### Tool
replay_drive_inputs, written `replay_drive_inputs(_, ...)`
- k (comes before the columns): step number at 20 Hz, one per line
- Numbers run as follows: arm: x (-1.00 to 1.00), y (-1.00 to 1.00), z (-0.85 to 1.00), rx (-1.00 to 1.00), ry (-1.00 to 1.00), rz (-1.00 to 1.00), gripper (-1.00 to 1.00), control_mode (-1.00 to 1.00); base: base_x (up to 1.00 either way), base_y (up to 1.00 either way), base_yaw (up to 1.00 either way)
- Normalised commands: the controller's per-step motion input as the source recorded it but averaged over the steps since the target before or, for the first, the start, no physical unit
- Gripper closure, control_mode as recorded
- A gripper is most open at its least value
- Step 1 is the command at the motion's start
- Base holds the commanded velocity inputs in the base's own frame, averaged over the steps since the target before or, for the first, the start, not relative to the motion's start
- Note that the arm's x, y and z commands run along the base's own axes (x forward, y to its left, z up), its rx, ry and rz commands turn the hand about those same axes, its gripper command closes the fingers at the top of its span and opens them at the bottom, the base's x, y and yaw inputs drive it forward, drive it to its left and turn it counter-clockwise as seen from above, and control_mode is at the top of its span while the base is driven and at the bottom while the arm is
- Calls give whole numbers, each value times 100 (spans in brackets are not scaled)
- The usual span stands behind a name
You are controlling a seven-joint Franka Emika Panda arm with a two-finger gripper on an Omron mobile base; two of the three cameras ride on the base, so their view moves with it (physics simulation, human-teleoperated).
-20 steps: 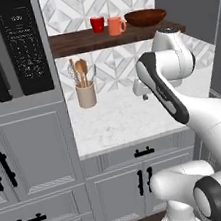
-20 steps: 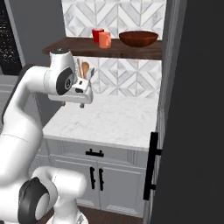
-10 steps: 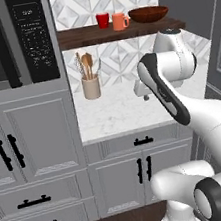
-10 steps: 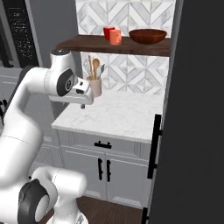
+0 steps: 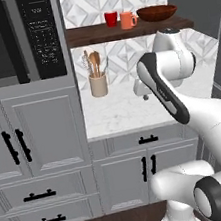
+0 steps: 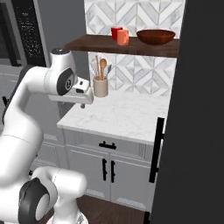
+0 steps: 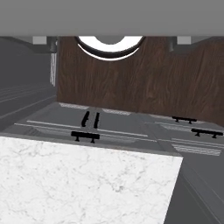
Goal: Gather all objects into one cabinet and sort the glasses and bowls to opposite sides.
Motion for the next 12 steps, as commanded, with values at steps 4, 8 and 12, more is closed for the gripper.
replay_drive_inputs(4,0,0,0,0,0,0,-100,100,0,29,1)
replay_drive_inputs(8,0,0,0,0,0,0,-100,100,-9,18,27)
replay_drive_inputs(12,0,0,0,0,0,0,-100,100,-18,1,51)
